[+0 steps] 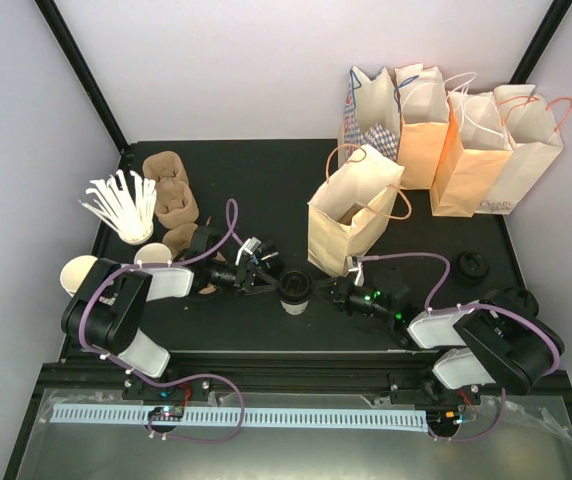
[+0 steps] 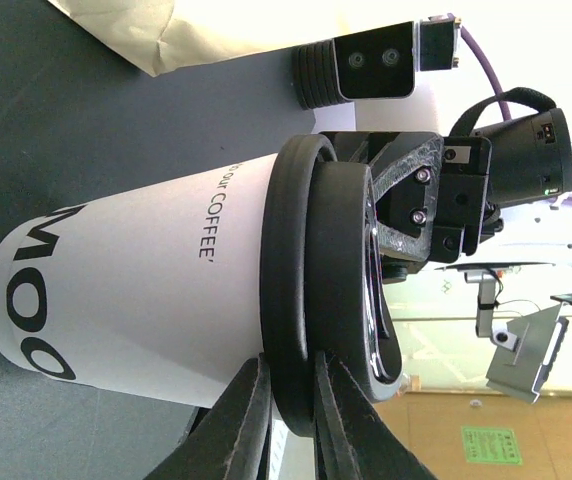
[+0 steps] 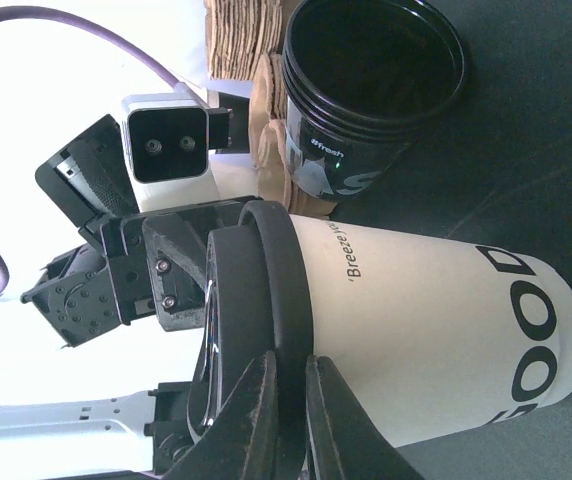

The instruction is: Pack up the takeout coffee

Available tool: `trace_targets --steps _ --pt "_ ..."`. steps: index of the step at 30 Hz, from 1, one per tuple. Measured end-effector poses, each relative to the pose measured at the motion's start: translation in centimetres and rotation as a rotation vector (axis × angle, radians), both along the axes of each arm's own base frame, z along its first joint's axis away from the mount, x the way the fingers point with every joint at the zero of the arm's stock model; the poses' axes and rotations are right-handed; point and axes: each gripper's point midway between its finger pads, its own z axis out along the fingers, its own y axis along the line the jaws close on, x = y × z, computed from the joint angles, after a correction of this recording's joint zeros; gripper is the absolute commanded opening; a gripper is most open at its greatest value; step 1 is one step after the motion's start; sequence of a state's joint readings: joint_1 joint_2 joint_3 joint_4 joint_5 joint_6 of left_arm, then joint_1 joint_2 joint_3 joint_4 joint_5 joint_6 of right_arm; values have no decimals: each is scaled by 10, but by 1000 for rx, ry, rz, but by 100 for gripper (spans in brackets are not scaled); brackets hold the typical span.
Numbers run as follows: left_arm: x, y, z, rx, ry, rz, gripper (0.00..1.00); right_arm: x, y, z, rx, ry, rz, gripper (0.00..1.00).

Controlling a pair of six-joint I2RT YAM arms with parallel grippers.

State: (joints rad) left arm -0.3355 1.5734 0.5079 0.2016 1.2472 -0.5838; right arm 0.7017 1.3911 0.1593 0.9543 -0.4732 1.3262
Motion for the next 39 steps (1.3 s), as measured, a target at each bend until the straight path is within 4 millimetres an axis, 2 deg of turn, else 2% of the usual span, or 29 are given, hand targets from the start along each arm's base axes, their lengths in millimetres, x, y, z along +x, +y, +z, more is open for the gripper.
trace_targets --steps 16,27,29,33,36,39 --pt "0 0 0 -9 -10 7 13 2 2 2 -1 6 -6 10" --pt "6 1 13 180 3 100 15 9 3 12 -301 79 -8 13" --pt "9 1 15 225 14 114 16 8 2 13 -347 93 1 16" --pt "13 2 16 297 29 137 25 -3 -1 14 -425 140 35 23" --pt "11 3 14 327 54 142 35 -10 -4 17 -461 180 51 37" --pt "9 5 11 350 82 149 44 -14 -6 22 -481 218 52 45"
